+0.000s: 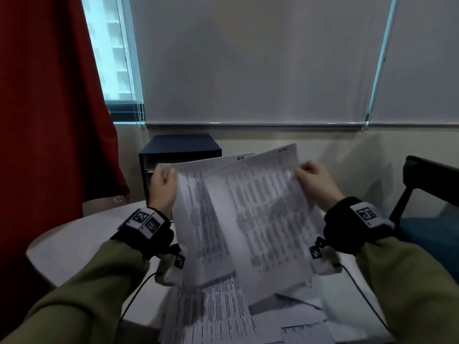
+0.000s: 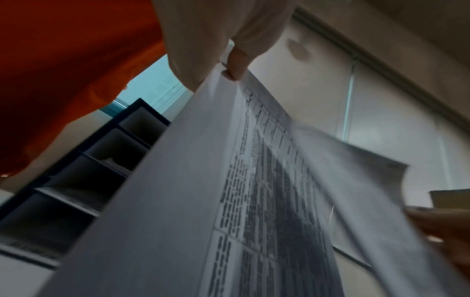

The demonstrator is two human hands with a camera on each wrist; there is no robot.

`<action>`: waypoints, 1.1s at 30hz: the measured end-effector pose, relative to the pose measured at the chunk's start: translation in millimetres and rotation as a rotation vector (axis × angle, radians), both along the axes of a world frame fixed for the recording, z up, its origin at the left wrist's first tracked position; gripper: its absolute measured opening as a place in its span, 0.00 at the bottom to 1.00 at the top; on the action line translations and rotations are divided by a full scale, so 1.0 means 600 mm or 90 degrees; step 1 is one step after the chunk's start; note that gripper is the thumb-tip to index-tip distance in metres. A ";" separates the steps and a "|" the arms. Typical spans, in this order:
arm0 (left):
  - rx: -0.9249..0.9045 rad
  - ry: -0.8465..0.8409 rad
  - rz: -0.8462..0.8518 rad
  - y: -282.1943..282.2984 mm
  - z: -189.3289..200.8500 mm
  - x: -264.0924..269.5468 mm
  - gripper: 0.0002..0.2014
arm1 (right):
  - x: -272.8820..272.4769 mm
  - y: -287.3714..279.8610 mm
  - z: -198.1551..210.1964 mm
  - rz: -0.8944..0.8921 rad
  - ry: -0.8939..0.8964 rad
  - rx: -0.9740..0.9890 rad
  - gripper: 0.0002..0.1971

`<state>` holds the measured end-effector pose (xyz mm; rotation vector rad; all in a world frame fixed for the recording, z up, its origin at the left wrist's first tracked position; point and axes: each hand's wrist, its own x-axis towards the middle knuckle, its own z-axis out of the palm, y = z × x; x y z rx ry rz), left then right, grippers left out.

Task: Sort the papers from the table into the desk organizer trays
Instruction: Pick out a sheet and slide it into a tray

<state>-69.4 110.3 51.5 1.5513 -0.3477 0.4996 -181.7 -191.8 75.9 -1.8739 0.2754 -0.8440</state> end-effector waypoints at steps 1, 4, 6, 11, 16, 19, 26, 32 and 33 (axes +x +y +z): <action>-0.015 0.012 -0.025 -0.009 0.002 -0.005 0.07 | 0.007 0.014 -0.007 0.019 0.030 0.012 0.05; -0.073 0.057 -0.091 -0.023 0.001 -0.013 0.08 | 0.022 0.049 -0.029 0.112 0.064 0.138 0.07; -0.082 0.058 -0.091 -0.028 0.005 -0.029 0.10 | 0.025 0.069 -0.035 0.140 0.050 0.211 0.07; -0.027 -0.065 -0.012 -0.041 0.018 -0.097 0.11 | 0.023 0.107 -0.037 0.142 -0.069 0.267 0.07; 0.055 -0.130 0.025 -0.045 -0.009 -0.119 0.14 | 0.007 0.140 -0.061 0.167 -0.081 0.261 0.09; 0.064 -0.083 0.022 -0.046 -0.044 -0.119 0.15 | -0.002 0.146 -0.098 0.180 -0.045 0.262 0.10; 0.136 0.189 -0.074 -0.040 -0.151 -0.091 0.23 | 0.004 0.141 -0.197 0.201 0.139 0.287 0.14; 0.221 0.366 -0.117 -0.013 -0.173 -0.042 0.25 | 0.051 0.141 -0.220 0.118 0.266 0.239 0.15; 0.231 0.390 -0.110 -0.007 -0.174 -0.032 0.25 | 0.058 0.144 -0.217 0.123 0.280 0.248 0.18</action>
